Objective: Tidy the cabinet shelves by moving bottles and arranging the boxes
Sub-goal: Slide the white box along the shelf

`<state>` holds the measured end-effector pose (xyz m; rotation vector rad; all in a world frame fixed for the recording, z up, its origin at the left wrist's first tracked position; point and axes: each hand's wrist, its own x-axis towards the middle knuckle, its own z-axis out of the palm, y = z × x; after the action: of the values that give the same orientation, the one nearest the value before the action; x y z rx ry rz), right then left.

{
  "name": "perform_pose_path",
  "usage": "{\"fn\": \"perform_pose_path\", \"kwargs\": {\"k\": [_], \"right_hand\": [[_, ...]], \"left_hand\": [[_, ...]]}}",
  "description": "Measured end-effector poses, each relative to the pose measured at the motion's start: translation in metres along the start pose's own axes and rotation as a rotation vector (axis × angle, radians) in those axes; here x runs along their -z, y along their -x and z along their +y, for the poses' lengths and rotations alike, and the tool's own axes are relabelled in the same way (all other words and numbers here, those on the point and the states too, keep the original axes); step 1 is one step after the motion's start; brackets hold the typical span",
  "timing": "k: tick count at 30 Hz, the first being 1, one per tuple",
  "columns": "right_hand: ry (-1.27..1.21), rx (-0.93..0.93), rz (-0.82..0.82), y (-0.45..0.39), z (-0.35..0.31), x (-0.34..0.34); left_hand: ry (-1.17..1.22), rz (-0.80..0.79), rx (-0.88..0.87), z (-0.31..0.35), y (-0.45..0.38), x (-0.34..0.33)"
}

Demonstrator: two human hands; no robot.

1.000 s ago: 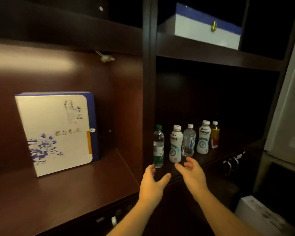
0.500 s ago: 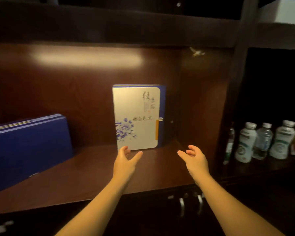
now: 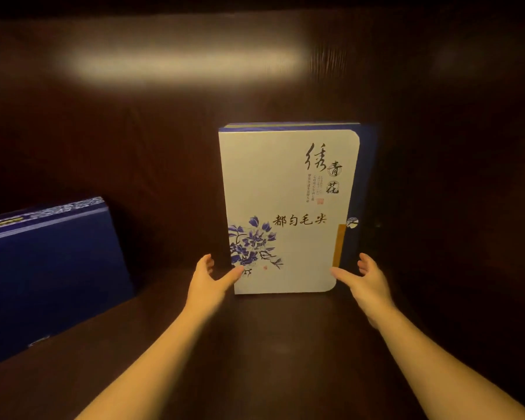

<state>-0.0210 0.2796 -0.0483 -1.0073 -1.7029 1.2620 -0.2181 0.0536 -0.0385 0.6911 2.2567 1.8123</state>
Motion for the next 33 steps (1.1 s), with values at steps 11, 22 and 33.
{"fn": "perform_pose_path", "kwargs": {"k": [11,22,33], "right_hand": [[-0.203,-0.086,-0.237,-0.053,0.033,-0.022],[-0.249,-0.070,-0.211,0.004,0.035,0.004],[-0.214,-0.069,-0.154,0.127,0.029,0.032]], "left_hand": [[0.183,-0.262,0.089,-0.038,-0.049,-0.051],[0.240,-0.240,0.021,-0.040,-0.002,-0.038],[0.233,-0.250,-0.026,-0.042,0.106,0.022]]}}
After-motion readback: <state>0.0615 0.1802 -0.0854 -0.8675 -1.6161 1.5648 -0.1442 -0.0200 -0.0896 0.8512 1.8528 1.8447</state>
